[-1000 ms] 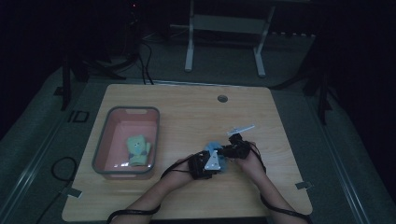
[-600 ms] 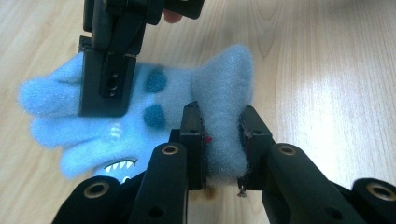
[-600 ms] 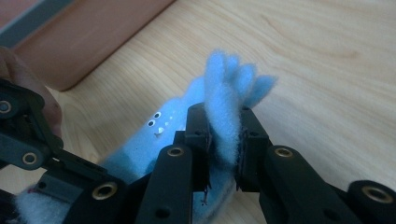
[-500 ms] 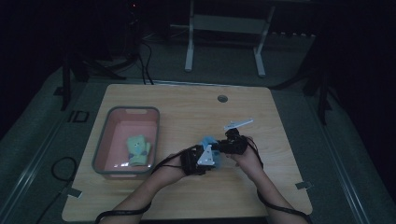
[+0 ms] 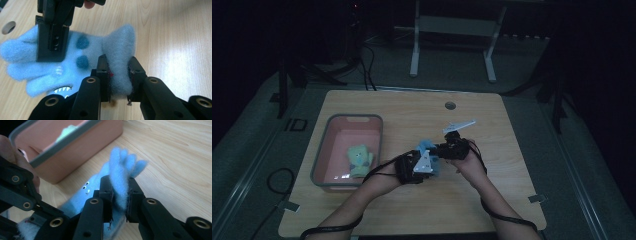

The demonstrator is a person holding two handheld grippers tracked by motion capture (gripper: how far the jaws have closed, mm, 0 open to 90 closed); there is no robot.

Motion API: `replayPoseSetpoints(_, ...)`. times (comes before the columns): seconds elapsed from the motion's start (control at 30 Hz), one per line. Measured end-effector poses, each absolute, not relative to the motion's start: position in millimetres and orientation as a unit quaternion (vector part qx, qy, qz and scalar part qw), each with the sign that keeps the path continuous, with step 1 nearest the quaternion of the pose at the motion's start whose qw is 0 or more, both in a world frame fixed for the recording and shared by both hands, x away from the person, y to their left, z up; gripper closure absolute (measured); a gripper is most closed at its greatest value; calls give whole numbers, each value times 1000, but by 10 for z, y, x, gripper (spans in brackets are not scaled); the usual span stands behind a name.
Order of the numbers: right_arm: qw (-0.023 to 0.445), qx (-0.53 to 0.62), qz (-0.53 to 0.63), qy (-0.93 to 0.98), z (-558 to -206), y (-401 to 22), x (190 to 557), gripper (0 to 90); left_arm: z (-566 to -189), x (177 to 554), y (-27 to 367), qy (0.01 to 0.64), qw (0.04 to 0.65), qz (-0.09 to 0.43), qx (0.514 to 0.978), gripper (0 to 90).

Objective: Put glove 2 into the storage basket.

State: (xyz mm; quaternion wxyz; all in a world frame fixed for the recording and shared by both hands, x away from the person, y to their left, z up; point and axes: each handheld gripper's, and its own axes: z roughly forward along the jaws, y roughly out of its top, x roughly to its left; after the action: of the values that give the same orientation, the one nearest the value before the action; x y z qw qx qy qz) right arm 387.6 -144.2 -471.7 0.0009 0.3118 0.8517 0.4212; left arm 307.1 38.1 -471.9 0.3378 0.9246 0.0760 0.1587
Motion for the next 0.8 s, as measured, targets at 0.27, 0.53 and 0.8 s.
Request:
replayPoseSetpoints(0.27,3,302,423,854,-4627,-1290,3881,789,-4633,3049,518,82,334,163,925,768)
replayPoseSetpoints(0.53,4,285,422,861,-4532,-1065,3888,790,-4564,3023,697,92,328,169,925,768)
replayPoseSetpoints(0.8,2,267,426,865,-4444,-826,3897,791,-4471,2984,916,103,319,179,925,768)
